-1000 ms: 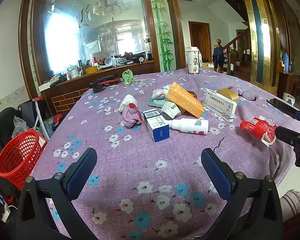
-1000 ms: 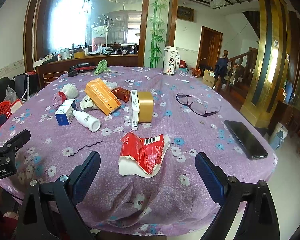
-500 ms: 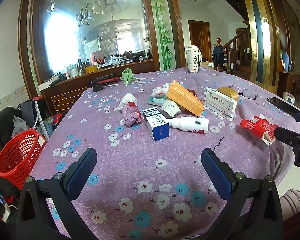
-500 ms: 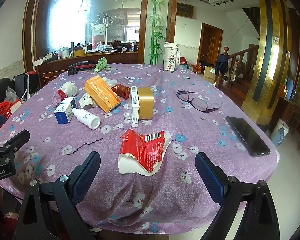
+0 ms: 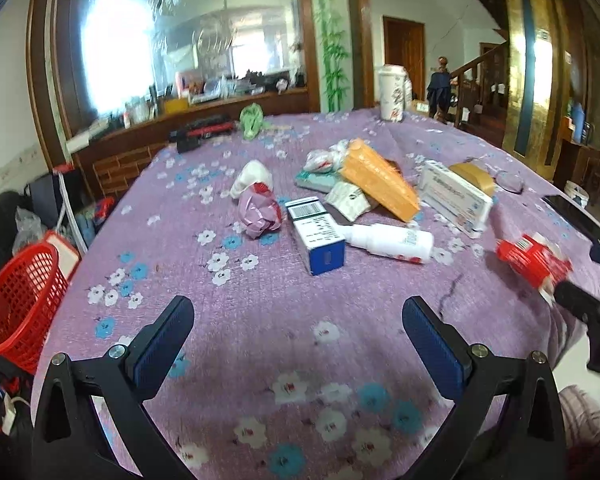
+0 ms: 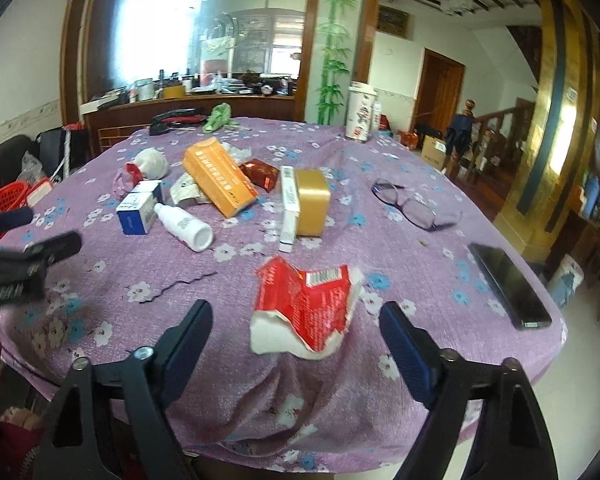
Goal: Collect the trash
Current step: 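Grasp the red torn package with the right tool while the left tool grasps the white-green medicine box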
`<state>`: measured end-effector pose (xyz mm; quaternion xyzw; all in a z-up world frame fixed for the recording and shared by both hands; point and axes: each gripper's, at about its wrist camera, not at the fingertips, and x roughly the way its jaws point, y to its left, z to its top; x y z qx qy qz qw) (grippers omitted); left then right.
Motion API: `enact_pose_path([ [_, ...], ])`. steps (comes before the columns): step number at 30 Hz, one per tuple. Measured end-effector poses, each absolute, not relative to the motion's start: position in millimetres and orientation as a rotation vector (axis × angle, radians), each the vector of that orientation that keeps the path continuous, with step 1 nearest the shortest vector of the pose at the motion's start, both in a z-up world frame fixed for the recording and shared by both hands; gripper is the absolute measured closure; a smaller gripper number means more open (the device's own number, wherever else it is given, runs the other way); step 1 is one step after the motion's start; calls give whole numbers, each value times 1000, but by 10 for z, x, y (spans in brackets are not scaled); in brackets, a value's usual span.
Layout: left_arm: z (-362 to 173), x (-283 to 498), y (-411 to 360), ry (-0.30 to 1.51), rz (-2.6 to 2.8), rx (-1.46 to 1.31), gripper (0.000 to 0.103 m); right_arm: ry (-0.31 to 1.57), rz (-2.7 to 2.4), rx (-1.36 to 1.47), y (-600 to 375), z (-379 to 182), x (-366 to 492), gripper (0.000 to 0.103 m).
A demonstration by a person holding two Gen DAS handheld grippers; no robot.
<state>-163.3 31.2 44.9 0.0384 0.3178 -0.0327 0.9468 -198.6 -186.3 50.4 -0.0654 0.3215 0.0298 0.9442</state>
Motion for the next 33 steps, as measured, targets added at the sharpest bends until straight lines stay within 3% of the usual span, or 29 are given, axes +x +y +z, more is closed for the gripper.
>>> enact_pose_path([
  [9,513,-1061,500,832,-131,-125,0,670,165,-211,-1625,478,-1884,35],
  [12,512,-973,409,856,-139,-120,8,682,162,-216,-1640,452,-1834,38],
  [14,508,-934,340,864,-133,-102,9,697,156,-212,-1667,429,-1792,43],
  [16,498,-885,284,872,-129,-90,12,722,152,-211,-1693,389,-1727,54],
  [20,422,-716,206,914,-108,-60,23,787,146,-200,-1747,286,-1609,76],
  [24,309,-570,199,957,-102,-61,35,786,133,-205,-1784,268,-1577,80],
  [27,235,-471,213,986,-107,-76,50,762,136,-182,-1828,333,-1589,85],
  [29,186,-418,220,1003,-106,-85,66,757,148,-153,-1867,384,-1583,86],
  [33,156,-370,233,995,-107,-92,70,736,171,-105,-1928,485,-1579,87],
])
